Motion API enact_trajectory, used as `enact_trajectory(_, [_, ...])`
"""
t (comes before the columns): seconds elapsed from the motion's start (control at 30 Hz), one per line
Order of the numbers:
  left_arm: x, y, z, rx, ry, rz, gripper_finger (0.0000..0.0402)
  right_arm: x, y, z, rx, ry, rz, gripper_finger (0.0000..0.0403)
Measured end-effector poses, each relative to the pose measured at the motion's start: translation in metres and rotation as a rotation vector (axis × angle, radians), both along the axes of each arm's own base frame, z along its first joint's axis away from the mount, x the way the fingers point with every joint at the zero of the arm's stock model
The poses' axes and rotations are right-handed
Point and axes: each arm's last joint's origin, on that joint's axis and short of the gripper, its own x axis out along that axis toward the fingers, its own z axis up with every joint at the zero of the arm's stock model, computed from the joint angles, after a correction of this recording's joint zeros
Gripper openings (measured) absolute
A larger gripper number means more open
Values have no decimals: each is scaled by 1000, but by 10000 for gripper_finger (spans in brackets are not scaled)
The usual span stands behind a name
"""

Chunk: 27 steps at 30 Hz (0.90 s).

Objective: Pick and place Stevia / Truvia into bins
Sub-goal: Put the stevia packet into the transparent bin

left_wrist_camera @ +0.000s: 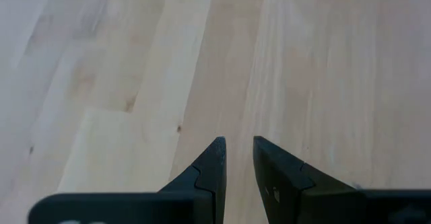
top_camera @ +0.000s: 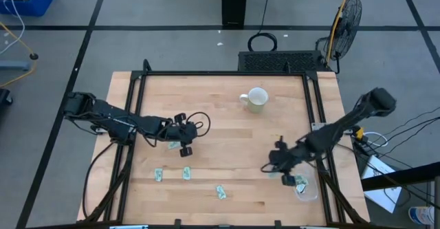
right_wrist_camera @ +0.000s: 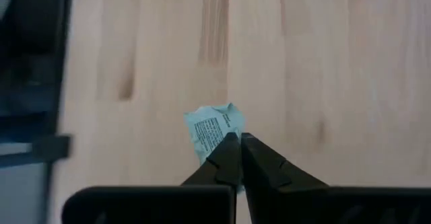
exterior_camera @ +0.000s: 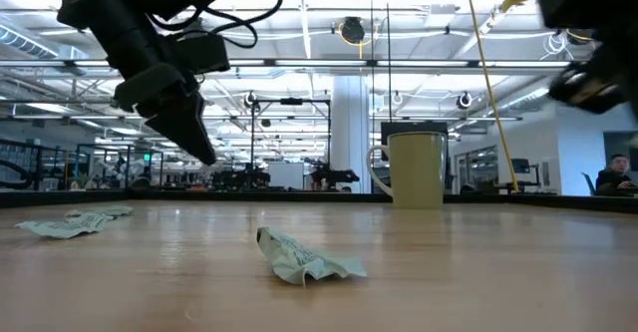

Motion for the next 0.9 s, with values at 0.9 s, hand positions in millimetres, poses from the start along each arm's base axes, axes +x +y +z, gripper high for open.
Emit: enact_trajectory(0.9, [20,10,17,110,-221,-88,81,-75,11,-1,77,641,-560,10])
